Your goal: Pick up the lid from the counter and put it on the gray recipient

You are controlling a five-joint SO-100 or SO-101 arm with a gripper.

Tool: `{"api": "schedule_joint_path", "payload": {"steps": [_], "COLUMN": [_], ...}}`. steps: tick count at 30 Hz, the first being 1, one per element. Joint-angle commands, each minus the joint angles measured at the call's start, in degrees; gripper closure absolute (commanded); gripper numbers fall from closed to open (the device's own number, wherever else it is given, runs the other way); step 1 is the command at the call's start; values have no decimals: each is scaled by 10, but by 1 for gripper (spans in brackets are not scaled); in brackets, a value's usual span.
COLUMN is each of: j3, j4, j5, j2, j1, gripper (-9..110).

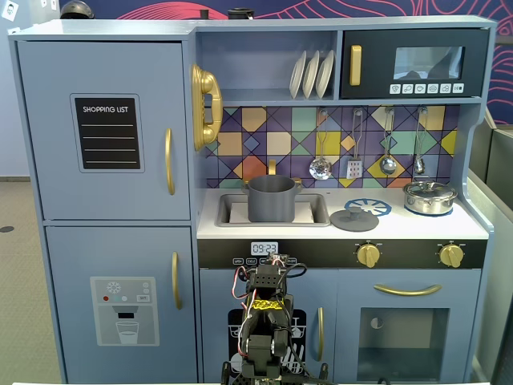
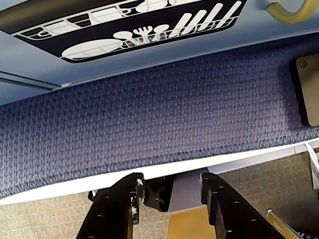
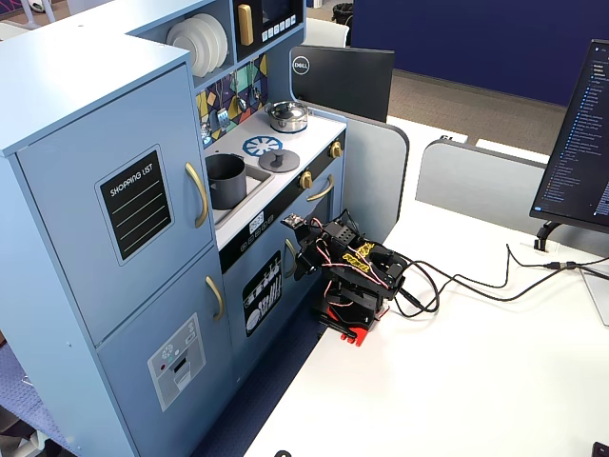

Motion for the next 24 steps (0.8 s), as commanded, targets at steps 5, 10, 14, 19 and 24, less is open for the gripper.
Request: {"api": "schedule_joint_path", "payload": {"steps": [5, 10, 14, 19, 24], "j3": [0, 0, 0, -63, -259], "j4": [102, 102, 101, 90, 76], "j5": [-21, -24, -34, -53, -57], "j2": [-4, -4, -4, -29, -120], "j1": [12, 12, 14, 18, 22], "gripper": [101, 101, 101, 101, 101]}}
